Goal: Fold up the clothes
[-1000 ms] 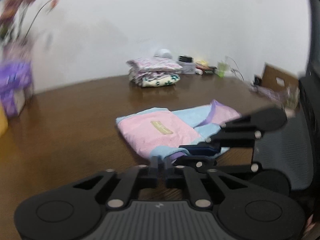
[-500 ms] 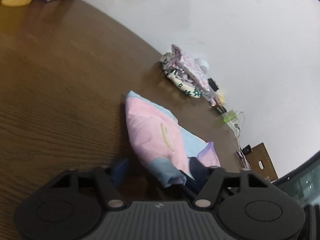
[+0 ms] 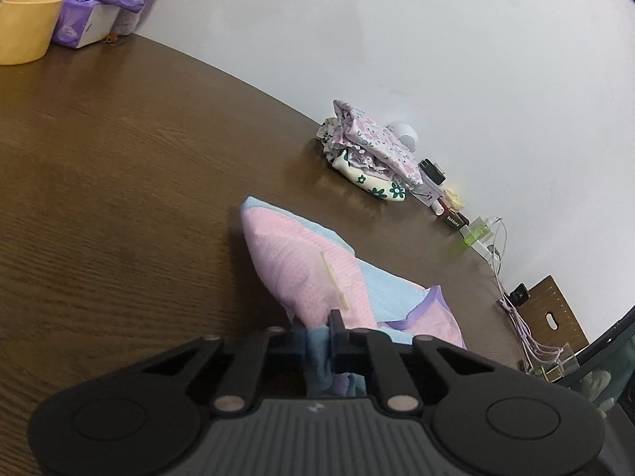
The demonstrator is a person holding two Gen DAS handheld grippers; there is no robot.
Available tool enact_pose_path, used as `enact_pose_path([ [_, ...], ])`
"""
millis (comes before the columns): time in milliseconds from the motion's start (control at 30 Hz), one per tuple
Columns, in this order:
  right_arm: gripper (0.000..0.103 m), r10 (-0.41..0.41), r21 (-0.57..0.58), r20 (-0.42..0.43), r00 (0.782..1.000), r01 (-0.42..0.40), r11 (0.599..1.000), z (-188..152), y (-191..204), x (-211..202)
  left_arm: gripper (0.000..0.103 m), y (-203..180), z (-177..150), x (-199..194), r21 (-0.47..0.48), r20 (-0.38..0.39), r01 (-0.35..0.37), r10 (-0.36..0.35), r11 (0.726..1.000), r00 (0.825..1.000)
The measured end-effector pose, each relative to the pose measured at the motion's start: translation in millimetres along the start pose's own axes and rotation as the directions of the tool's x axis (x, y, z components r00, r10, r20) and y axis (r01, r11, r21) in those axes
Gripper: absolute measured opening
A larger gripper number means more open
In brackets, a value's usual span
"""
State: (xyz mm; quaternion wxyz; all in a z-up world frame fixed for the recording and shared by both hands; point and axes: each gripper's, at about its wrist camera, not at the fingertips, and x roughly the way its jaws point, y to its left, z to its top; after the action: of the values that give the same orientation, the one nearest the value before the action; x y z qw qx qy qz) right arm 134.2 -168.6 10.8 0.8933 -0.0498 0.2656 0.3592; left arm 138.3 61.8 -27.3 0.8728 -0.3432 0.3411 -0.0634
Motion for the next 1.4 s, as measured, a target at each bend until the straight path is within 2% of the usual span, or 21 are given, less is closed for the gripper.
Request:
enact_pose_path([
  [67, 0.036, -0.011, 0.071, 0.01, 1.0, 0.01, 0.997, 2, -20, -5, 0.011, -1, -2, -1, 0.001, 0.004, -0.011, 0.011, 1.0, 1.0],
  [100, 0.036, -0.021, 0.095, 0.009, 1.0, 0.02, 0.995, 2, -29, -6, 0.018, -2, -2, -2, 0.001, 0.006, -0.017, 0.017, 1.0, 1.0],
  [167, 0.036, -0.032, 0.139, 0.011, 0.999, 0.03, 0.99, 2, -45, -8, 0.024, -3, -4, -3, 0.001, 0.01, -0.027, 0.027, 1.0, 1.0],
  [333, 0.036, -0.066, 0.177, 0.002, 0.998, 0.065, 0.982, 3, -77, -5, 0.036, -5, -13, -4, -0.057, 0.06, -0.042, 0.045, 0.997, 0.997],
  [467, 0.036, -0.054, 0.209, -0.019, 0.998, 0.056, 0.976, 2, -94, 0, 0.037, -8, -20, -4, -0.094, 0.107, -0.059, 0.069, 0.994, 0.992],
  [533, 0.039, -0.054, 0.219, -0.032, 0.998, 0.059, 0.974, 2, -100, 4, 0.037, -11, -22, -4, -0.103, 0.125, -0.071, 0.083, 0.992, 0.989],
  [800, 0.041, -0.069, 0.248, -0.03, 0.997, 0.075, 0.966, -1, -117, 5, 0.035, -16, -24, 1, -0.144, 0.162, -0.107, 0.131, 0.984, 0.978],
  [867, 0.041, -0.073, 0.251, -0.037, 0.997, 0.08, 0.965, -2, -121, 6, 0.026, -18, -25, 5, -0.135, 0.159, -0.117, 0.138, 0.984, 0.978],
  [900, 0.041, -0.08, 0.251, -0.04, 0.996, 0.087, 0.964, -2, -122, 5, 0.013, -19, -25, 6, -0.13, 0.157, -0.122, 0.142, 0.984, 0.977],
  [933, 0.041, -0.087, 0.251, -0.043, 0.995, 0.095, 0.963, -3, -124, 5, 0.011, -20, -25, 8, -0.124, 0.157, -0.127, 0.145, 0.984, 0.977],
  [1133, 0.041, -0.144, 0.273, -0.053, 0.988, 0.153, 0.95, -6, -132, 3, 0.01, -23, -28, 8, -0.093, 0.172, -0.134, 0.149, 0.987, 0.974],
  [1300, 0.041, -0.153, 0.273, -0.055, 0.987, 0.163, 0.948, -8, -133, 5, 0.009, -27, -25, 2, -0.03, 0.179, -0.159, 0.161, 0.987, 0.971],
  [1400, 0.047, -0.153, 0.277, -0.054, 0.987, 0.162, 0.947, -9, -134, 4, 0.008, -28, -21, -3, 0.012, 0.187, -0.174, 0.169, 0.985, 0.968],
])
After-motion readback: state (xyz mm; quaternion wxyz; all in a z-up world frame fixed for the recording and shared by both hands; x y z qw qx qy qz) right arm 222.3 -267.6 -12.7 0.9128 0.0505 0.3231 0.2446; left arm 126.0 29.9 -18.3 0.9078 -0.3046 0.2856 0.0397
